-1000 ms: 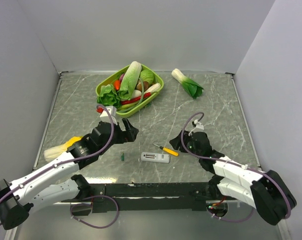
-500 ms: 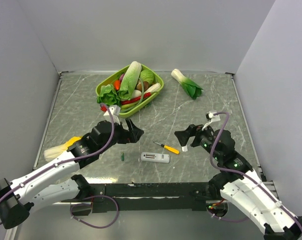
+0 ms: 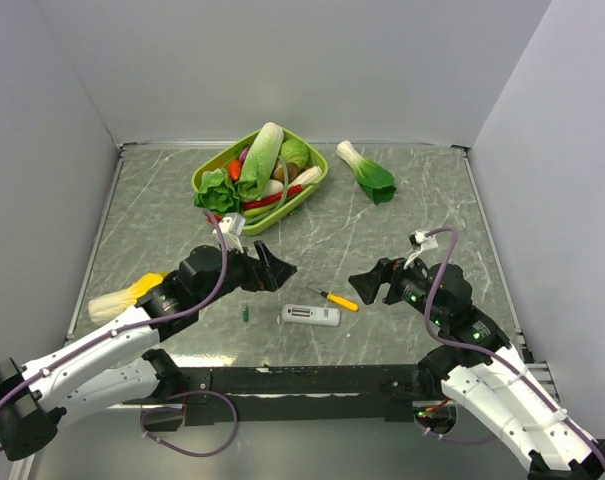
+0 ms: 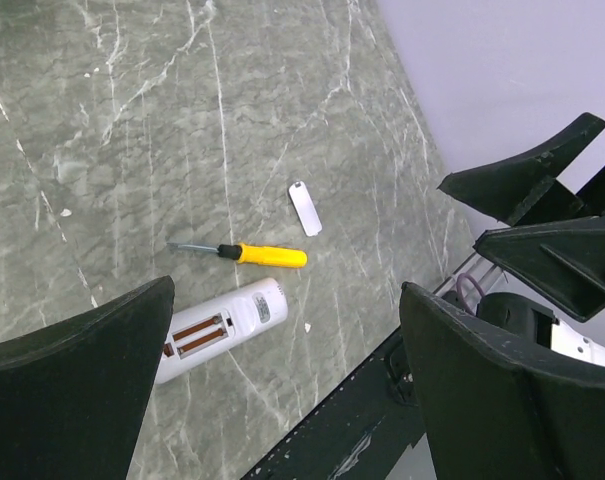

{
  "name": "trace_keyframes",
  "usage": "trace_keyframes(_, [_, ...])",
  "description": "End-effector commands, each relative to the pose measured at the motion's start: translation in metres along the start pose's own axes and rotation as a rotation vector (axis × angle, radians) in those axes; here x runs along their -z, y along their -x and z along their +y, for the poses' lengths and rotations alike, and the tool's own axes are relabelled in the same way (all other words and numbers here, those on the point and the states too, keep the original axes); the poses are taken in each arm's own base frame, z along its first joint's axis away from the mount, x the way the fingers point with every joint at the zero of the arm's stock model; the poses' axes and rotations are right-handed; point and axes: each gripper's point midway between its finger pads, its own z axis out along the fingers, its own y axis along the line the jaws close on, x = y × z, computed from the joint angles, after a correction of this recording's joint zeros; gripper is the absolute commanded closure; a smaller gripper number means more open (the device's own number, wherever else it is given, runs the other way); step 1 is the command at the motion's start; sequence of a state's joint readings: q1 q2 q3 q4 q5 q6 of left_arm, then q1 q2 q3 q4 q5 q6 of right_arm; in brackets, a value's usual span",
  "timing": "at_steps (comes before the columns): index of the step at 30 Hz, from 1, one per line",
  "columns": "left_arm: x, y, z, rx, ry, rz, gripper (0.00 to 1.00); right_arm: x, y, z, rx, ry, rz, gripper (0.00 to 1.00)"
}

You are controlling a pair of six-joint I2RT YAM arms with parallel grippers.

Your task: Unload the batteries from the remote control

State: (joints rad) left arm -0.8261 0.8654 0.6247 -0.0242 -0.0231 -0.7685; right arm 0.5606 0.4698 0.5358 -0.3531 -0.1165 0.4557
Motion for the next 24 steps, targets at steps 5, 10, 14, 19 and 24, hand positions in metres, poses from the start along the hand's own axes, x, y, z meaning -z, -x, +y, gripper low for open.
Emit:
trace_keyframes(5, [0.0052,0.0165,-0.0118,0.003,-0.040,-0.060,0.01,0.0011,0.0009,0.0050,-0.012,0.026,-0.012,0.00])
trace_keyframes(10, [0.0040,0.0156,-0.0113,0.001,-0.039,-0.057,0.01,0.0023,0.0019,0.0047,-0.012,0.025,-0.018,0.00])
trace_keyframes(14, [0.0042,0.0159,-0.0127,0.001,-0.045,-0.056,0.01,0.0030,0.0025,0.0062,-0.014,0.032,-0.022,0.00])
trace_keyframes(19, [0.0048,0.0180,-0.0099,-0.005,-0.032,-0.070,0.01,0.0026,0.0022,0.0063,-0.012,0.033,-0.020,0.00])
trace_keyframes(24, [0.0040,0.0164,-0.0098,-0.006,-0.035,-0.065,0.01,0.0028,0.0016,0.0047,-0.011,0.025,-0.019,0.00])
